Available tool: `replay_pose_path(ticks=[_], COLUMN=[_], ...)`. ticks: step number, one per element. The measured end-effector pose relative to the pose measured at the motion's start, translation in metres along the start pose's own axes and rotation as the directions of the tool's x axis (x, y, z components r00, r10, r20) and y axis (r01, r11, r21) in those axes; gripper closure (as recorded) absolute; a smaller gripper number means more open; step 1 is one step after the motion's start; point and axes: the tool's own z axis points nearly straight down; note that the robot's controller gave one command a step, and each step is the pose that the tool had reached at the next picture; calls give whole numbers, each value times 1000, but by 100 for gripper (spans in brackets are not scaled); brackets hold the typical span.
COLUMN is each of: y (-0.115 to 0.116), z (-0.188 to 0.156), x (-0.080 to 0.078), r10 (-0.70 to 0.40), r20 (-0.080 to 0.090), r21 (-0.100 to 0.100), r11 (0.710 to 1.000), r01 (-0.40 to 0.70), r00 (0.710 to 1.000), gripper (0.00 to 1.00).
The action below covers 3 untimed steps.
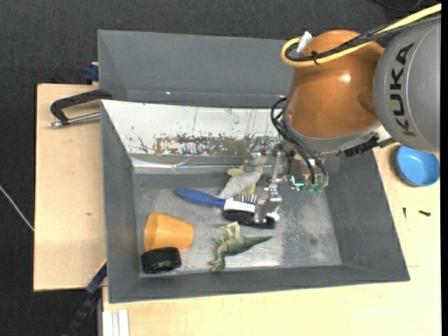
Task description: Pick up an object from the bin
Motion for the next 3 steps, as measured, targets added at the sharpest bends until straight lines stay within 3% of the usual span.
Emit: replay_pose_path(ticks=[1, 2, 3], y=[4, 4, 5], z=[120, 139, 147], x=[-21, -33, -28], r10=[-98, -97, -97], r20=[0, 30, 11], r21=[0, 1, 0], r11=[995, 995, 995], r01=[98, 97, 97], r00=[995, 995, 995], gripper=[0, 0, 100])
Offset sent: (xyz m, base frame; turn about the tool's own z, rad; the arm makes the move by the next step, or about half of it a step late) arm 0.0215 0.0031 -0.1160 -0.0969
